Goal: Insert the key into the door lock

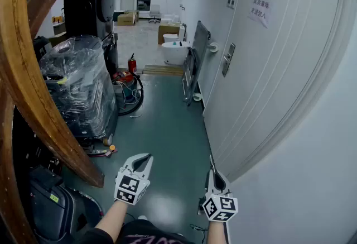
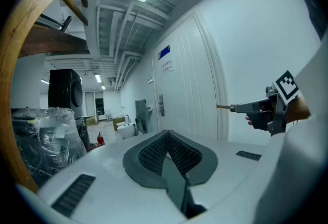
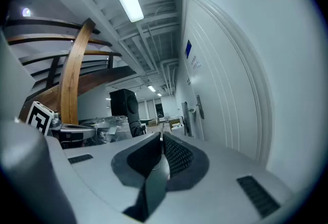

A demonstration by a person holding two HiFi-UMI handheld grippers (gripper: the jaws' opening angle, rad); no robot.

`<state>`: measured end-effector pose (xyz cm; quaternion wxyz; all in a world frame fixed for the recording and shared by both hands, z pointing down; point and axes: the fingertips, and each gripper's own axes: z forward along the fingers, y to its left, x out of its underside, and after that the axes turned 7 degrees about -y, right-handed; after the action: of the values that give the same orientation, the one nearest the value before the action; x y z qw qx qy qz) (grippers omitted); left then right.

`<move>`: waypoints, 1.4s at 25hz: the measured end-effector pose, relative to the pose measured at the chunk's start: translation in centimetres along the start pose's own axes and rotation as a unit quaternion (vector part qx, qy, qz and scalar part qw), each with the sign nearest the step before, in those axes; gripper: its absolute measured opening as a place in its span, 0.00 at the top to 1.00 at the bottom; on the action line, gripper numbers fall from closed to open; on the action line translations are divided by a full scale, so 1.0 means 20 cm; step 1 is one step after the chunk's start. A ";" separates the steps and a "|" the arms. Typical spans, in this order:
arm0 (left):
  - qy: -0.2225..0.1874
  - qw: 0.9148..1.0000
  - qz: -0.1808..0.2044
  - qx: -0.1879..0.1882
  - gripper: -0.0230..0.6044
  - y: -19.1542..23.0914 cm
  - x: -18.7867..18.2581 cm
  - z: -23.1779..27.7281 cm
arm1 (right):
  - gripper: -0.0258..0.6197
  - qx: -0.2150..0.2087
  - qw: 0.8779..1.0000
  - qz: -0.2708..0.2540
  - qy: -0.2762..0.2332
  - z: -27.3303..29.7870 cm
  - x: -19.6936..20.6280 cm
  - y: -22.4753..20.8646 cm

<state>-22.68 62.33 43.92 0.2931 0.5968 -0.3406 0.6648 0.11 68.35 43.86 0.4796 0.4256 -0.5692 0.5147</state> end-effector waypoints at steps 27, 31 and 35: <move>0.014 1.000 -0.012 0.008 0.94 0.21 0.11 0.01 | 0.84 0.000 1.000 0.007 0.009 0.20 0.10 0.19; 0.017 1.000 -0.014 0.023 0.94 0.29 0.16 -0.02 | 0.84 0.011 1.000 0.000 0.009 0.26 0.14 0.29; 0.026 0.999 -0.016 0.037 0.94 0.36 0.23 -0.01 | 0.84 0.012 1.000 -0.004 0.018 0.34 0.20 0.37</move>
<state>-29.02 58.20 47.75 0.2899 0.5950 -0.2984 0.6877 -8.57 62.41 46.38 0.4866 0.4243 -0.5521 0.5275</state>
